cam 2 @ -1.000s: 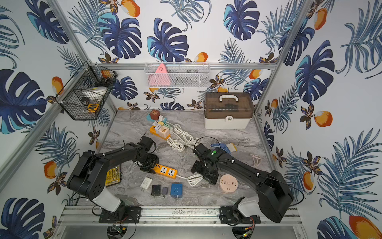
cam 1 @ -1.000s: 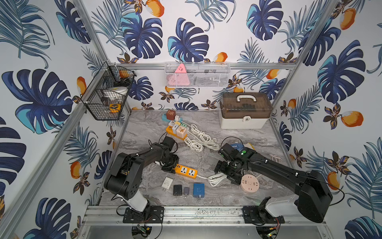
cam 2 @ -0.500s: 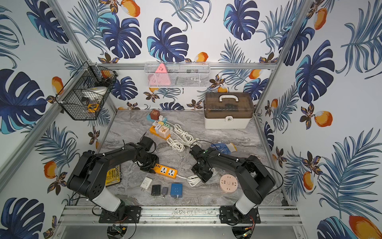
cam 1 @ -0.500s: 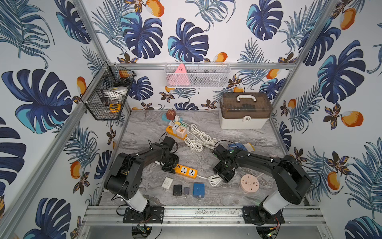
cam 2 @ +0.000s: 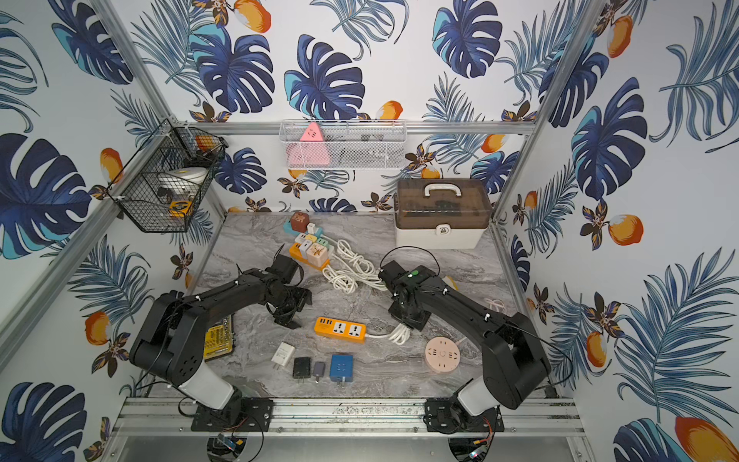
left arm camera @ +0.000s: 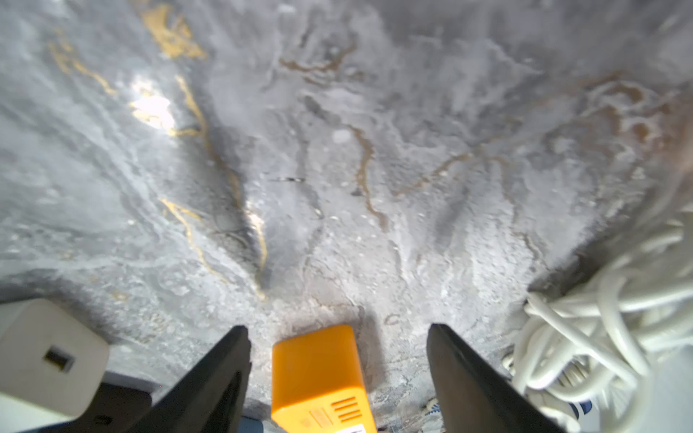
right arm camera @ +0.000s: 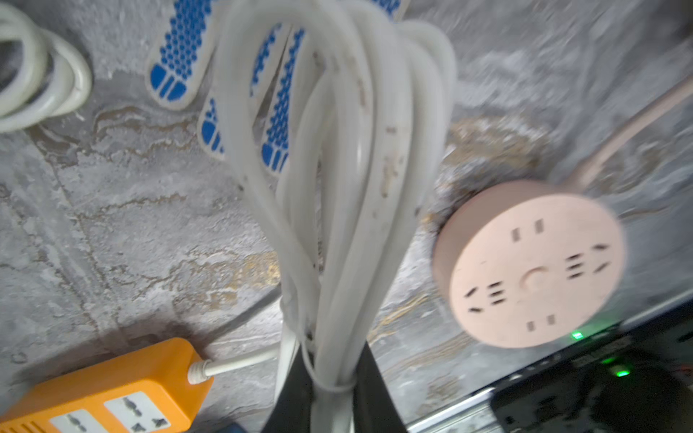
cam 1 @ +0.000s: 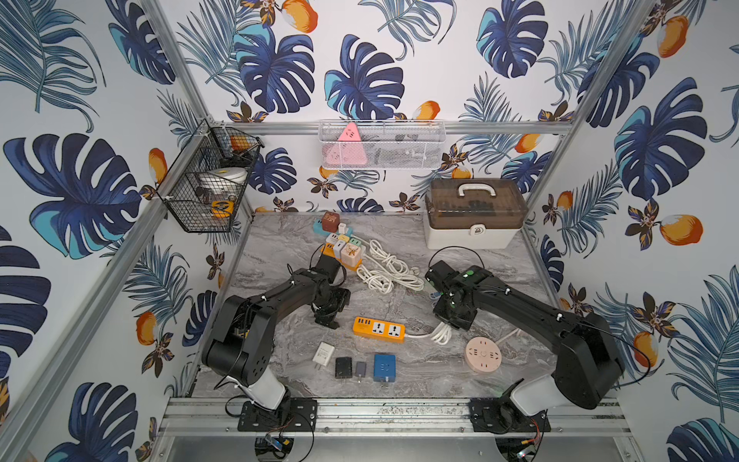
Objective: Pull the plug off the socket
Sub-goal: Move the socket to the center of the board.
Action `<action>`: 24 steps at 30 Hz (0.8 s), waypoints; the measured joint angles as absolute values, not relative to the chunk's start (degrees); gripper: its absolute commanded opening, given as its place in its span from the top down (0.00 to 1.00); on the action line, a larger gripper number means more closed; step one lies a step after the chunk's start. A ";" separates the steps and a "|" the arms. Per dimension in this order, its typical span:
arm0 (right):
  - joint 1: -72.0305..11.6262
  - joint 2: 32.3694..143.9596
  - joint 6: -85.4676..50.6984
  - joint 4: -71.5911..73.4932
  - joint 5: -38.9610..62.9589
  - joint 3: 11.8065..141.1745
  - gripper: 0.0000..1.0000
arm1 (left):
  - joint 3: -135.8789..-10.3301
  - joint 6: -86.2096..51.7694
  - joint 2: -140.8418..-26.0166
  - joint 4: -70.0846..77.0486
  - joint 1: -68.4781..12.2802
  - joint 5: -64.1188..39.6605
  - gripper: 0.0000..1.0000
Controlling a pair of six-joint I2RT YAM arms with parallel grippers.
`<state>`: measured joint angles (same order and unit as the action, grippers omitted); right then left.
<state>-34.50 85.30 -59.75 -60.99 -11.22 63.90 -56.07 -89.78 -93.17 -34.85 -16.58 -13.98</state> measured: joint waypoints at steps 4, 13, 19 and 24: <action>-27.66 82.94 -47.27 -64.05 -15.84 64.27 0.96 | -56.97 -88.49 -93.01 -35.75 -16.58 -13.41 0.19; -11.88 87.72 -27.49 -64.75 -16.60 68.99 0.95 | -57.63 -85.93 -92.75 -36.95 -16.58 -11.94 0.19; -6.42 94.72 -23.35 -62.98 -16.23 73.01 0.94 | -56.86 -85.19 -90.96 -37.47 -16.58 -11.53 0.20; -4.73 101.10 -21.85 -61.84 -16.60 76.34 0.88 | -55.75 -84.01 -89.69 -37.71 -16.51 -11.40 0.20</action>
